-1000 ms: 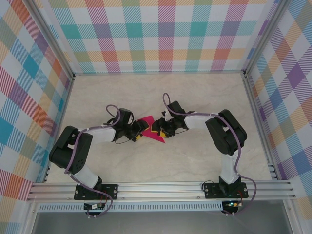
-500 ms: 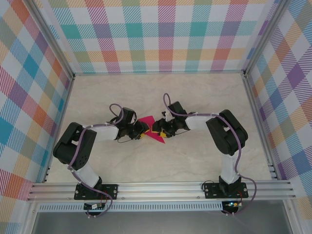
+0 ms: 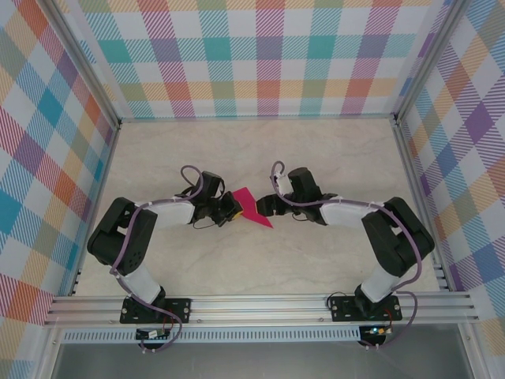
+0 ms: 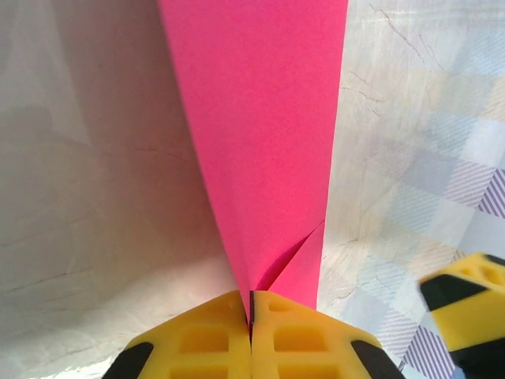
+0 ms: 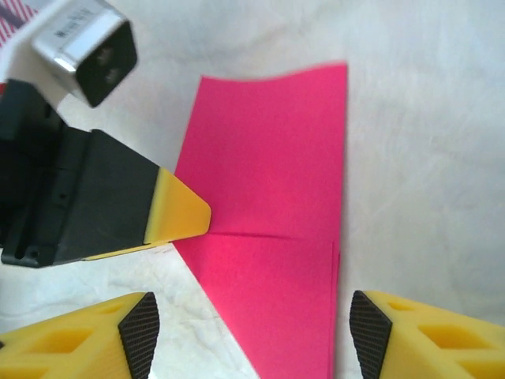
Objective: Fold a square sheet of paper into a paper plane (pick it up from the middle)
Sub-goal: Fold the wing for the fifth time at the center of the table.
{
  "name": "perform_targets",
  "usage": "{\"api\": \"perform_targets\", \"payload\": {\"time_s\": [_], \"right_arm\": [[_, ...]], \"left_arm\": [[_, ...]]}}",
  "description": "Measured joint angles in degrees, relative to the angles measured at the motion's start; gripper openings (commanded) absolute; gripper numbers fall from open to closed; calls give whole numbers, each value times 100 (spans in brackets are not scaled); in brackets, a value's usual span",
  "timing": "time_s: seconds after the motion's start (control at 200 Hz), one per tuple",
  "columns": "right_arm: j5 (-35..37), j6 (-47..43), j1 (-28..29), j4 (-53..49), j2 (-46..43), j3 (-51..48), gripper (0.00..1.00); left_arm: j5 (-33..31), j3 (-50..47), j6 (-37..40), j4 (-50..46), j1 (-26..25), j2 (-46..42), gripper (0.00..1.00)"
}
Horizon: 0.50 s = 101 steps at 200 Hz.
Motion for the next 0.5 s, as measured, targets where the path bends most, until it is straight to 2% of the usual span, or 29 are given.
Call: {"api": "perform_targets", "payload": {"time_s": [0.33, 0.505], "right_arm": [[817, -2135, 776, 1115, 22, -625, 69], [1460, -3051, 1274, 1574, 376, -625, 64]], "left_arm": [[-46, 199, 4, -452, -9, -48, 4], [-46, 254, 7, -586, -9, -50, 4]]}}
